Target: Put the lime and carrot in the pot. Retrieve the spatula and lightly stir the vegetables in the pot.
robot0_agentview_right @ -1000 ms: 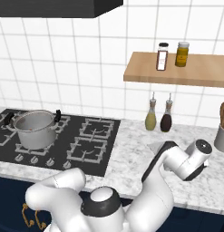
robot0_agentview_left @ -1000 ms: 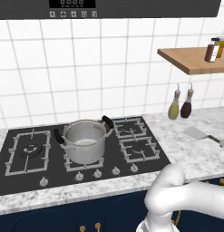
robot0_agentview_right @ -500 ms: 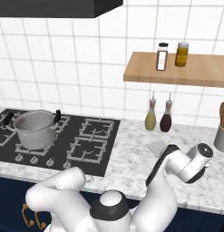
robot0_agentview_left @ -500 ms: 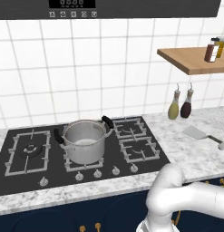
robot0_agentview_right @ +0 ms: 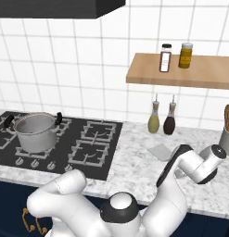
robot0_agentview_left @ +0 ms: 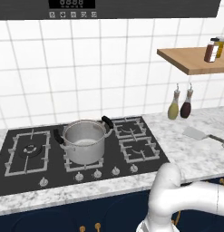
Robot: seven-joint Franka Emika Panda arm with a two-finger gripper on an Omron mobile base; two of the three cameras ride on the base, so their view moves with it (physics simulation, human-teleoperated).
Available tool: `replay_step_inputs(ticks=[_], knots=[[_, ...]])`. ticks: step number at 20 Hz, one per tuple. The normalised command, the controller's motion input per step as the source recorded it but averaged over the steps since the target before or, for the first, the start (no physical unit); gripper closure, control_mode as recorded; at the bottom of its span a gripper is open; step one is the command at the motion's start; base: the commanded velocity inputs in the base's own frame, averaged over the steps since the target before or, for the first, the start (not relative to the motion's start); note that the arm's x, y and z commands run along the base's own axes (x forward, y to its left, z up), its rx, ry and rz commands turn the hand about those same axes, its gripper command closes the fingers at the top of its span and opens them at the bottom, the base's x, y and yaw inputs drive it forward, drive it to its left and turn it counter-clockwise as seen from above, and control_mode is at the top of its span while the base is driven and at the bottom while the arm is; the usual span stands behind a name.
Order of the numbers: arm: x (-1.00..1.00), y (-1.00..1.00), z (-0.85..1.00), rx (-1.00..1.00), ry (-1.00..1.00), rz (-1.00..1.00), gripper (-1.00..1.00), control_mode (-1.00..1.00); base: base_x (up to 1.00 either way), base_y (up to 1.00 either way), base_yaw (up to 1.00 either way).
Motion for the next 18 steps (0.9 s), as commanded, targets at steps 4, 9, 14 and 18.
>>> replay_step_inputs(ticks=[4, 9, 14, 18], knots=[[-0.39, 0.87, -0.58, 0.0, -0.11, 0.04, 1.0, -1.0, 0.0, 0.0, 0.0], [-0.56, 0.99, -0.11, 0.0, -0.1, 0.04, 1.0, -1.0, 0.0, 0.0, 0.0], [-0.51, 0.91, 0.31, 0.0, -0.05, 0.09, 1.0, -1.0, 0.0, 0.0, 0.0], [-0.44, 0.84, 0.63, 0.01, -0.12, 0.13, 1.0, -1.0, 0.0, 0.0, 0.0]])
